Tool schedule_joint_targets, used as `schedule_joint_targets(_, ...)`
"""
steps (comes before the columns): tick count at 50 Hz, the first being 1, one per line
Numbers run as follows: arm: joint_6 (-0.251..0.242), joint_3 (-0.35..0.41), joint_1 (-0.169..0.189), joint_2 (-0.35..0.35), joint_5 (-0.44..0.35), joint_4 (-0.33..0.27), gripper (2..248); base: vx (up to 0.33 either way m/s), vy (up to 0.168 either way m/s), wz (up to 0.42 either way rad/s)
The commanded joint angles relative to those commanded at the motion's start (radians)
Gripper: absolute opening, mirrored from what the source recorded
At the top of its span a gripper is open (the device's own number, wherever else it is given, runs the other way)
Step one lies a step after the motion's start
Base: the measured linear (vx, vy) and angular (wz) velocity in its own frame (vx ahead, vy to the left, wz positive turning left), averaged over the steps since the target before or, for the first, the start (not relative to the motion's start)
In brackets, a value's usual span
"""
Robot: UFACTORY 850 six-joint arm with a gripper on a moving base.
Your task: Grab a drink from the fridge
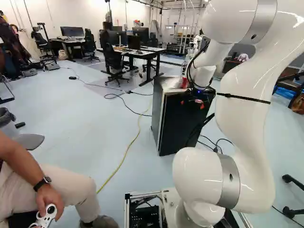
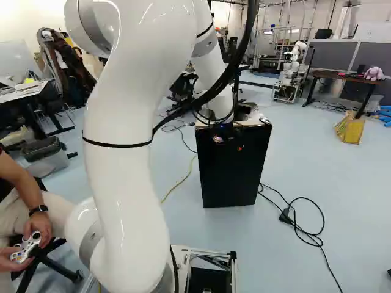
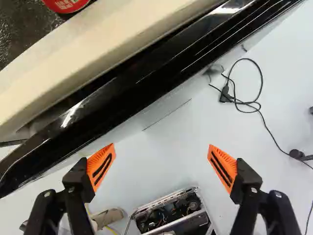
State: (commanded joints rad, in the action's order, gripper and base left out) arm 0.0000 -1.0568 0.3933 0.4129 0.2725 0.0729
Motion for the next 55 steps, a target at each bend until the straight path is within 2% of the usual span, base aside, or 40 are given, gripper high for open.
schedule_joint_targets(20, 0.000, 0.008, -0.033, -0.006, -0.021, 0.000, 247, 0.000, 0.000, 0.000)
schedule_joint_targets(55, 0.000, 0.002, -0.071, -0.001, -0.022, 0.000, 247, 0.000, 0.000, 0.000)
